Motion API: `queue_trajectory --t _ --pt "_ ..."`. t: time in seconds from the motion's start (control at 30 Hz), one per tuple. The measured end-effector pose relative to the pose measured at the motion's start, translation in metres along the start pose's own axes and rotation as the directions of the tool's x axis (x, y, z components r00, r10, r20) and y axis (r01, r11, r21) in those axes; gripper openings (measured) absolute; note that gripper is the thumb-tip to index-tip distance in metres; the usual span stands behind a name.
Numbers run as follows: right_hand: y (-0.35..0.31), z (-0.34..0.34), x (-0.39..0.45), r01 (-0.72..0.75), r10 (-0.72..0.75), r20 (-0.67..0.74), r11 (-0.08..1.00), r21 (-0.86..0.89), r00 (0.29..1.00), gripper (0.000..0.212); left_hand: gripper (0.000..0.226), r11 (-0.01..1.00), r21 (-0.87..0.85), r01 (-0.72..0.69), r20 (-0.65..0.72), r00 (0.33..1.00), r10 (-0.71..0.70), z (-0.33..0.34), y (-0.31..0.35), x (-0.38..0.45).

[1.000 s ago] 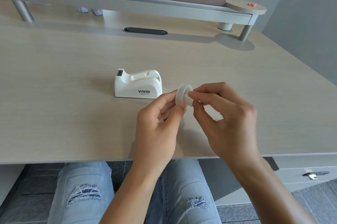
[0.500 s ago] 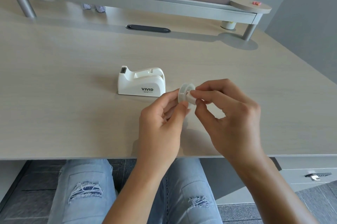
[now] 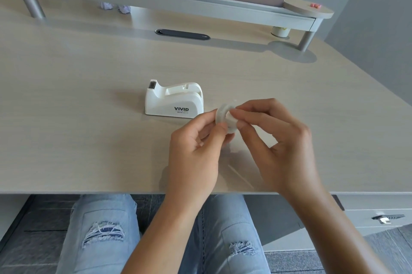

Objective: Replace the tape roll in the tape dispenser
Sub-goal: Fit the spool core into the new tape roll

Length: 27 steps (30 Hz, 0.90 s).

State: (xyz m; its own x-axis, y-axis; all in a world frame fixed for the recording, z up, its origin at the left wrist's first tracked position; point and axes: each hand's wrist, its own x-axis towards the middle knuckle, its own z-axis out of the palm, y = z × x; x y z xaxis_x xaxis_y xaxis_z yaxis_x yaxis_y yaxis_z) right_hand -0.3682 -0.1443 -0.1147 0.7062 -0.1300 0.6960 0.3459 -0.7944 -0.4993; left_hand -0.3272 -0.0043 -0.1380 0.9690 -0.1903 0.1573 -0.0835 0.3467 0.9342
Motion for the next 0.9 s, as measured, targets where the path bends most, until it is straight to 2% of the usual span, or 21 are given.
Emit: queue_trajectory --t 0.17,0.5,0.67,0.9 --pt "0.001 0.003 -0.001 -0.036 0.036 -0.022 0.999 0.023 0.999 0.016 0.022 1.000 -0.024 0.014 0.000 1.000 -0.014 0.000 -0.001 0.001" --pt "-0.001 0.003 0.004 0.064 -0.066 -0.019 0.992 -0.112 0.998 0.017 0.023 0.999 -0.038 0.016 0.007 1.000 -0.016 0.001 0.002 0.001" --pt "-0.001 0.000 0.008 -0.019 0.020 0.008 0.998 -0.066 1.000 0.026 0.024 0.999 -0.032 0.026 0.005 1.000 -0.026 0.000 0.002 0.002" --pt "0.002 -0.003 0.010 0.029 -0.027 0.020 0.996 -0.087 0.999 0.017 0.024 0.999 -0.013 0.033 -0.008 0.999 -0.033 0.000 0.000 0.002"
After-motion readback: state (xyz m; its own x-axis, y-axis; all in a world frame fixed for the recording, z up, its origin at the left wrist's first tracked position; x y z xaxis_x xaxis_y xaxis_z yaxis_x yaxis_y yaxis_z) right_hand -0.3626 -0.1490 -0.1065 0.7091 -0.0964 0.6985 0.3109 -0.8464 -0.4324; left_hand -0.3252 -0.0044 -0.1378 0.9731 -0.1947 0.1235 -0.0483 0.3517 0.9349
